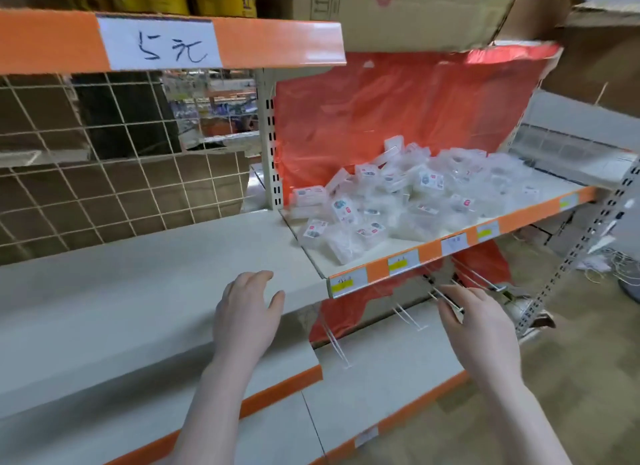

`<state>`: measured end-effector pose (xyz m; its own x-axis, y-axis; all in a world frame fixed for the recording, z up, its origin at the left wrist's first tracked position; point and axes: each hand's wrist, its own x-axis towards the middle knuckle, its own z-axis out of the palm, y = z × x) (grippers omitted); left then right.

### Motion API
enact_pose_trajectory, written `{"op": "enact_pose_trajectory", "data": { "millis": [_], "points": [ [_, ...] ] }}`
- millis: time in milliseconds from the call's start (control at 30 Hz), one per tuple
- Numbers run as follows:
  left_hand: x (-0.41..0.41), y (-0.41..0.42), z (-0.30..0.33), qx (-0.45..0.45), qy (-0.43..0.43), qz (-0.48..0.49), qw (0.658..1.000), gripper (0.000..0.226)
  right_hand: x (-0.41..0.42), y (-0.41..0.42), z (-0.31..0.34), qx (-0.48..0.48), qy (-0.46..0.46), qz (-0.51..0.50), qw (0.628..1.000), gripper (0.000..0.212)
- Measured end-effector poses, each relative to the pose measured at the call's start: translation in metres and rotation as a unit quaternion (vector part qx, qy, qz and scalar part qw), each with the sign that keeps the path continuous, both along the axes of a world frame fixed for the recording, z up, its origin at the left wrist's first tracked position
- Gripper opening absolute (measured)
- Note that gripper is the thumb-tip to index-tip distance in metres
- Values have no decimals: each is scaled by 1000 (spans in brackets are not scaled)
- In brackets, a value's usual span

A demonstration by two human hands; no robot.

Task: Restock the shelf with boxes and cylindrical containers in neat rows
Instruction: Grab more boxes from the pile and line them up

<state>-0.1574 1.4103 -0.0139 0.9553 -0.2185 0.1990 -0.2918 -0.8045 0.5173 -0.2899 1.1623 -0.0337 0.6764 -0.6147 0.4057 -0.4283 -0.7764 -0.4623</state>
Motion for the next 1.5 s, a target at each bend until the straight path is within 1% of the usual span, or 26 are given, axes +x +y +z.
{"op": "enact_pose_trajectory", "data": {
  "millis": [167,333,467,600,733,867,967,1067,1267,1367,1500],
  "points": [
    [17,-45,2,10,-6,-7,1000,40,22,-35,-3,11,-18,14,1000,21],
    [45,-79,3,10,-16,-9,1000,40,56,-59,-10,-18,-39,53,998,14],
    [78,-106,1,-15,-19,-18,1000,40,87,-88,-12,-34,-36,48,998,21],
    [101,-127,4,-24,-15,-24,999,39,109,-106,-7,-43,-47,38,997,22],
    [126,-147,8,-15,-25,-28,999,40,139,-122,-3,-22,-67,43,997,23],
    [134,-163,8,-7,-26,-8,1000,40,160,-142,-1,-36,-87,61,994,23],
    [139,-181,7,-6,-25,8,1000,39,176,-164,1,-29,-93,85,992,22],
    [140,-201,7,2,-11,34,999,40,186,-186,1,-34,-107,122,986,21],
    [145,-240,2,11,18,90,996,44,199,-236,0,-49,-131,155,978,21],
    [147,-255,-2,9,19,123,992,47,205,-261,-2,-32,-123,144,981,23],
    [147,-267,-6,4,16,156,988,52,217,-284,-1,-40,-119,167,978,28]
  ]
}}
